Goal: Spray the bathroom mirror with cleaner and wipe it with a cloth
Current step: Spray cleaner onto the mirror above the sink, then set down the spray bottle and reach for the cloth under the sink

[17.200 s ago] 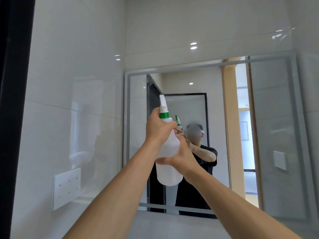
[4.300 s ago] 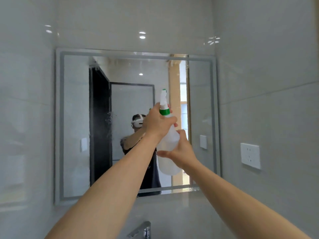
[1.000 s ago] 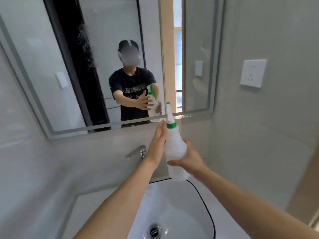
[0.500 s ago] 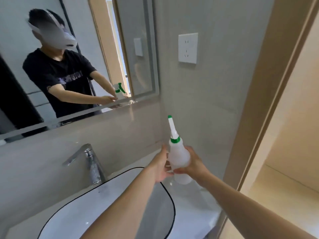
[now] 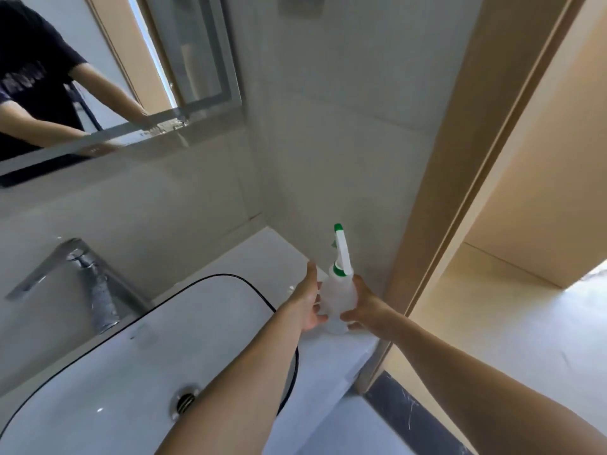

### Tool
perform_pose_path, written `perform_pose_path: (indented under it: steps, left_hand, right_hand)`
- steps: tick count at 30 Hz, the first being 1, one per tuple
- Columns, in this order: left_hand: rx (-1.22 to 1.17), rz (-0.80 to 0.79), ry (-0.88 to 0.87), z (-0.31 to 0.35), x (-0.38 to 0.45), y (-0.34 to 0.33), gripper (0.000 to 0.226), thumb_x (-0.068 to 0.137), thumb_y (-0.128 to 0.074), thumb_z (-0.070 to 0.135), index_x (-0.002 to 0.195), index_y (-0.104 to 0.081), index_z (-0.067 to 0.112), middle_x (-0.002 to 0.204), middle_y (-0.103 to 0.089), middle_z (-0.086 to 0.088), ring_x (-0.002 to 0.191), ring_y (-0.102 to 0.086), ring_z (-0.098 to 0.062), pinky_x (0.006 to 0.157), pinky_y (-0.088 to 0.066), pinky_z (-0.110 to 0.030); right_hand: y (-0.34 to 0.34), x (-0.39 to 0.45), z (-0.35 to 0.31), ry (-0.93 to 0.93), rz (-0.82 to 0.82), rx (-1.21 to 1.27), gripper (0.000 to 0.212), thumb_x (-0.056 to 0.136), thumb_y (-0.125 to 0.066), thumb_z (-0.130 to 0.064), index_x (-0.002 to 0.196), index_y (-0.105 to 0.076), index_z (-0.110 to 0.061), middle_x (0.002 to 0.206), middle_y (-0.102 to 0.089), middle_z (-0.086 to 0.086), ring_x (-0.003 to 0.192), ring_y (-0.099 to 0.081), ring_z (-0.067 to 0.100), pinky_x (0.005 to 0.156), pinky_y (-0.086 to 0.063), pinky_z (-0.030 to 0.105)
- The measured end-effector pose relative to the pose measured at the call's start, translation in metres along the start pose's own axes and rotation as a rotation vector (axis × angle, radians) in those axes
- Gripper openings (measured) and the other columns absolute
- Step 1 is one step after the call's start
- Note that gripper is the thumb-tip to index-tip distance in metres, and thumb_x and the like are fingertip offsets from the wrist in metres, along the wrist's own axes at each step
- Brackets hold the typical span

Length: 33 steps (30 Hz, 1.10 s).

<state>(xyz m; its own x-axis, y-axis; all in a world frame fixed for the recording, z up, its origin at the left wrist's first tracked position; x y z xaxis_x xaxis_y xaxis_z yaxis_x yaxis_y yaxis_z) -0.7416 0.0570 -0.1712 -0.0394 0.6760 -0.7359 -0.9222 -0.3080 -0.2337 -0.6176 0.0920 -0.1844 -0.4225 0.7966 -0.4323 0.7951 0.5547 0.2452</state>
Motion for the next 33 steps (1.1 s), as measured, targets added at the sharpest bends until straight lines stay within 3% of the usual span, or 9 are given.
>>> perform_pose_path:
  steps: [4, 10, 15, 18, 21, 25, 29, 31, 33]
  left_hand:
    - [0.006, 0.003, 0.025, -0.009, 0.011, 0.006, 0.075, 0.092, -0.026, 0.076, 0.11, -0.061, 0.012, 0.111, -0.064, -0.01, 0.109, -0.061, -0.029, 0.1, -0.05, -0.046]
    - [-0.004, -0.01, 0.003, -0.015, 0.019, 0.012, 0.076, 0.095, -0.025, 0.073, 0.126, -0.058, 0.012, 0.12, -0.063, -0.009, 0.105, -0.061, -0.024, 0.095, -0.049, -0.043]
    - [0.013, 0.004, 0.001, -0.02, 0.016, 0.01, 0.066, 0.097, -0.024, 0.07, 0.113, -0.06, 0.017, 0.12, -0.06, -0.006, 0.092, -0.061, -0.016, 0.09, -0.049, -0.039]
    - [0.038, 0.018, -0.006, -0.018, 0.012, 0.01, 0.075, 0.097, -0.024, 0.069, 0.136, -0.052, 0.012, 0.142, -0.054, -0.008, 0.115, -0.058, -0.024, 0.095, -0.046, -0.039]
    - [0.065, 0.054, -0.033, -0.008, -0.003, 0.012, 0.077, 0.098, -0.026, 0.067, 0.154, -0.032, 0.013, 0.158, -0.036, -0.007, 0.142, -0.039, -0.029, 0.111, -0.037, -0.044]
    - [0.057, 0.109, -0.126, 0.022, -0.027, 0.017, 0.075, 0.099, -0.029, 0.065, 0.153, -0.035, 0.014, 0.163, -0.028, -0.008, 0.148, -0.03, -0.031, 0.12, -0.029, -0.046]
    - [0.089, 0.149, -0.279, 0.068, -0.06, 0.029, 0.068, 0.101, -0.027, 0.062, 0.153, -0.037, 0.019, 0.162, -0.03, -0.004, 0.148, -0.029, -0.027, 0.117, -0.027, -0.039]
    - [0.111, 0.182, -0.37, 0.094, -0.081, 0.041, 0.062, 0.103, -0.028, 0.058, 0.151, -0.04, 0.021, 0.158, -0.036, -0.004, 0.144, -0.035, -0.025, 0.115, -0.029, -0.037]
    - [0.128, 0.224, -0.481, 0.12, -0.106, 0.056, 0.057, 0.104, -0.029, 0.054, 0.148, -0.045, 0.022, 0.155, -0.042, -0.001, 0.139, -0.04, -0.024, 0.114, -0.03, -0.036]
  right_hand:
    - [-0.006, 0.002, 0.01, -0.014, -0.07, 0.036, 0.089, 0.083, -0.053, 0.016, 0.142, -0.021, -0.043, 0.132, -0.043, 0.012, 0.121, -0.05, 0.038, 0.091, -0.056, 0.053]
    - [-0.007, 0.002, 0.018, -0.055, -0.038, 0.208, 0.075, 0.092, -0.033, 0.016, 0.14, -0.037, -0.041, 0.143, -0.04, 0.003, 0.131, -0.042, 0.034, 0.101, -0.049, 0.057]
    - [-0.002, 0.002, 0.023, -0.112, 0.08, 0.398, 0.043, 0.107, -0.033, -0.01, 0.13, -0.053, -0.04, 0.139, -0.05, 0.001, 0.12, -0.048, 0.025, 0.097, -0.049, 0.054]
    - [0.006, 0.003, 0.022, -0.121, 0.123, 0.408, 0.041, 0.106, -0.039, -0.015, 0.141, -0.051, -0.032, 0.143, -0.052, 0.005, 0.124, -0.049, 0.025, 0.102, -0.043, 0.049]
    - [0.019, 0.003, 0.007, -0.076, 0.175, 0.336, 0.046, 0.104, -0.036, -0.011, 0.147, -0.044, -0.029, 0.151, -0.044, 0.007, 0.131, -0.044, 0.024, 0.105, -0.035, 0.037]
    - [0.032, 0.001, -0.028, 0.009, 0.202, 0.281, 0.047, 0.105, -0.035, -0.015, 0.149, -0.041, -0.03, 0.155, -0.04, 0.006, 0.145, -0.032, 0.022, 0.1, -0.034, 0.03]
    - [0.043, -0.006, -0.089, 0.152, 0.245, 0.195, 0.045, 0.105, -0.038, -0.016, 0.149, -0.041, -0.026, 0.156, -0.04, 0.003, 0.145, -0.033, 0.019, 0.12, -0.024, 0.036]
    - [0.047, -0.01, -0.123, 0.215, 0.276, 0.2, 0.045, 0.104, -0.04, -0.016, 0.148, -0.043, -0.025, 0.154, -0.043, 0.004, 0.142, -0.038, 0.018, 0.116, -0.026, 0.032]
    - [0.048, -0.015, -0.157, 0.282, 0.303, 0.181, 0.044, 0.104, -0.041, -0.013, 0.146, -0.045, -0.022, 0.15, -0.047, 0.007, 0.135, -0.043, 0.016, 0.101, -0.034, 0.016]
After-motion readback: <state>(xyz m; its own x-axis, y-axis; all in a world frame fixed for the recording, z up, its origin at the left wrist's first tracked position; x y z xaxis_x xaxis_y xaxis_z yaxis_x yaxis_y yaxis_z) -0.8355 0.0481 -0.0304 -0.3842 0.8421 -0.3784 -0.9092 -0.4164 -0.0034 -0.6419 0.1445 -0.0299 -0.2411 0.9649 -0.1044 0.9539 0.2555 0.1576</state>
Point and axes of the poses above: each hand's wrist, its own x-axis towards the middle knuckle, its own y-axis out of the back of the hand, z = x × y, the point moved 7 cm from there along x, towards the middle knuckle
